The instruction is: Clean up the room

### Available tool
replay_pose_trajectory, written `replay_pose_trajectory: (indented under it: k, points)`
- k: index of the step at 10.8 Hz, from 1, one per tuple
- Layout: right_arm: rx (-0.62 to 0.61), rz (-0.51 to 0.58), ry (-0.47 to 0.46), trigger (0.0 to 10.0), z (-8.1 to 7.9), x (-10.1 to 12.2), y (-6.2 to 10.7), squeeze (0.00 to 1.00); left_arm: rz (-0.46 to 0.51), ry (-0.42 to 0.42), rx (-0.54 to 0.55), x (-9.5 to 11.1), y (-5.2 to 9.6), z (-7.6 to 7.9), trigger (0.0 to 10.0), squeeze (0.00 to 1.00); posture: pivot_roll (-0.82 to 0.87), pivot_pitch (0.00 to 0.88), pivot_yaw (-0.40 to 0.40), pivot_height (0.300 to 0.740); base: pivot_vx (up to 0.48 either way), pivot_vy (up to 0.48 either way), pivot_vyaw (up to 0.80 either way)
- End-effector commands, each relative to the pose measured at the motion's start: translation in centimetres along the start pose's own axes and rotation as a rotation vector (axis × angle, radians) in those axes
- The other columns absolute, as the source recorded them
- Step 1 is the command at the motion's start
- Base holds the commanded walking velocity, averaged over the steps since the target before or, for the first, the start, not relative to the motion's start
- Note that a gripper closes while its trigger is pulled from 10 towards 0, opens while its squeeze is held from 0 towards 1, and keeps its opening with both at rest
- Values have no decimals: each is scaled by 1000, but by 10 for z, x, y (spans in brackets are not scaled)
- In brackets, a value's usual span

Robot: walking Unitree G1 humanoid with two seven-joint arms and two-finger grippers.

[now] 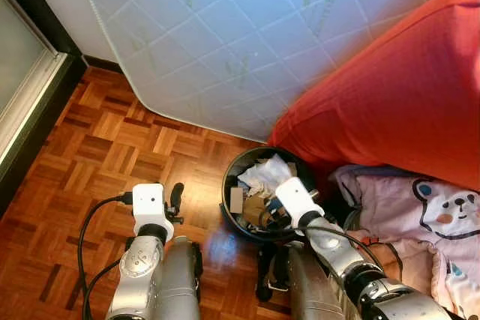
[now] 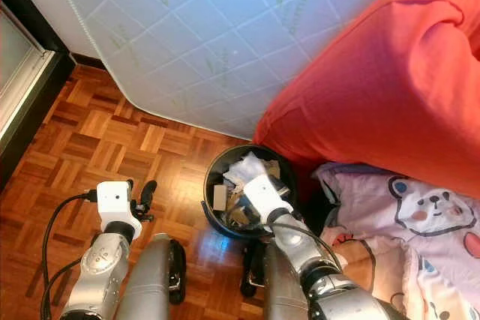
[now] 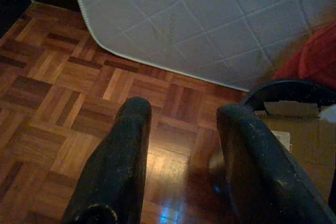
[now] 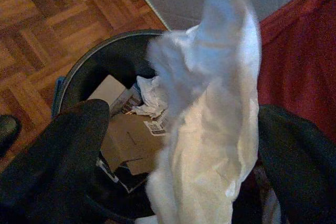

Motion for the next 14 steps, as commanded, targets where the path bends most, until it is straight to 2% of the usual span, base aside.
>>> replay_pose_trajectory:
  k: [1, 2, 3, 4, 5, 6, 9, 11, 14]
  points:
    - [41, -50, 14, 10000, -14, -19, 7, 0, -36, 14, 11, -12, 7, -1, 10000, 0, 286, 439, -103, 651, 0, 0, 0]
    - [24, -78, -22, 10000, -12, -23, 7, 0, -36, 15, 12, -12, 7, -1, 10000, 0, 287, 440, -103, 651, 0, 0, 0]
    - [31, -97, 5, 10000, -15, -27, 8, 0, -38, 15, 12, -12, 7, -1, 10000, 0, 286, 443, -103, 651, 0, 0, 0]
    - [42, -159, -79, 10000, -20, -38, 11, 0, -44, 15, 13, -14, 8, -1, 10000, 0, 286, 443, -103, 651, 0, 0, 0]
    - [36, -208, -223, 10000, -22, -46, 13, 0, -46, 15, 13, -14, 8, -1, 10000, 0, 289, 450, -103, 651, 0, 0, 0]
    - [20, -241, -259, 10000, -20, -52, 15, 0, -46, 15, 14, -14, 9, -1, 10000, 0, 288, 454, -104, 651, 0, 0, 0]
    - [30, -265, -227, 10000, -21, -56, 16, 0, -45, 14, 18, -14, 9, -2, 10000, 0, 289, 462, -105, 651, 0, 0, 0]
    - [10, -315, -3, 10000, -17, -71, 23, 0, -58, 11, 20, -17, 13, -3, 10000, 0, 291, 471, -105, 651, 0, 0, 0]
    - [-67, -406, -19, 10000, -6, -99, 39, 0, -72, 9, 27, -21, 16, -8, 10000, 0, 289, 477, -102, 651, 0, 0, 0]
Point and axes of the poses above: a point about 5 cm out from each wrist's last joint towards the gripper, its own y axis pointing back from the gripper into the wrist, its own x axis along the axis of the wrist's last joint, z = x × y, the point moved 5 cm from there along -y, pointing out of the wrist towards the gripper, and after that the axes turned 7 degrees about y, right-handed, at the moved point
